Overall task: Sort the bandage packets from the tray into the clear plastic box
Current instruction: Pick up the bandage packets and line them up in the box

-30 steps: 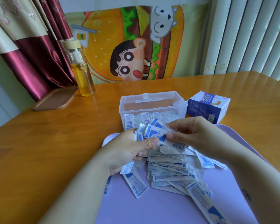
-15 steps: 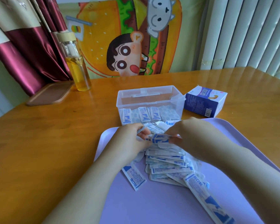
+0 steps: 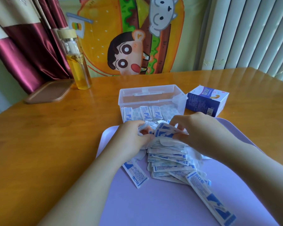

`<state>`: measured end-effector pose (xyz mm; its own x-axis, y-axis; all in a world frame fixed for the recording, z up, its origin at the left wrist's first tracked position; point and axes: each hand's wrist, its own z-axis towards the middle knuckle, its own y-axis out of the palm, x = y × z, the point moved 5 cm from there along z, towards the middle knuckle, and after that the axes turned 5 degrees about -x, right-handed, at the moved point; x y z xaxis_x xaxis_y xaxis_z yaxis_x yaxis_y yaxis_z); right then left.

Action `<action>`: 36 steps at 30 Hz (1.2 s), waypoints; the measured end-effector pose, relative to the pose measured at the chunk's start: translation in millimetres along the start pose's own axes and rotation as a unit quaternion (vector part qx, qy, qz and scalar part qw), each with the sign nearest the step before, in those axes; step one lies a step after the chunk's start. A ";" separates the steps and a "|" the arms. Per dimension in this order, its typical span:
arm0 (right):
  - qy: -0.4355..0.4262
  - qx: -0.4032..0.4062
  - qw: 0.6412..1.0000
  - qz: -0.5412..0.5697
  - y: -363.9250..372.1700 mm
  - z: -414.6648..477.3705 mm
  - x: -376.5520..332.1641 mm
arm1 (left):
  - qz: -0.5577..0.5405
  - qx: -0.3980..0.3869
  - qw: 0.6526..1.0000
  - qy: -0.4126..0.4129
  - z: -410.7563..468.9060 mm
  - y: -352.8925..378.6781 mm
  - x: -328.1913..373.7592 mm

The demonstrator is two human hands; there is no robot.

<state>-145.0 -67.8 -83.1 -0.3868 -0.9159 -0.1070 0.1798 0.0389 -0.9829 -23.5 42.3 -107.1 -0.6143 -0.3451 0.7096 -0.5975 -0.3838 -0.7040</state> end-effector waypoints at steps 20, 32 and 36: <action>-0.081 0.011 0.993 -0.084 3.2 4.7 -12.9 | 0.076 -0.017 0.997 -0.008 2.6 -1.1 -10.8; -0.080 -0.041 0.994 -0.067 7.3 -0.2 -22.1 | 0.116 -0.062 0.991 0.027 -2.6 2.9 -0.6; -0.081 -0.050 0.992 -0.086 5.2 0.2 -28.1 | 0.052 -0.055 0.996 0.040 -2.3 6.6 1.3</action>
<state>-133.0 -41.9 -85.2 -0.2522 -0.9642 0.0818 0.0289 -0.0920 -0.9953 -29.5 41.4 -110.9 -0.7116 -0.3077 0.6316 -0.5793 -0.2516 -0.7753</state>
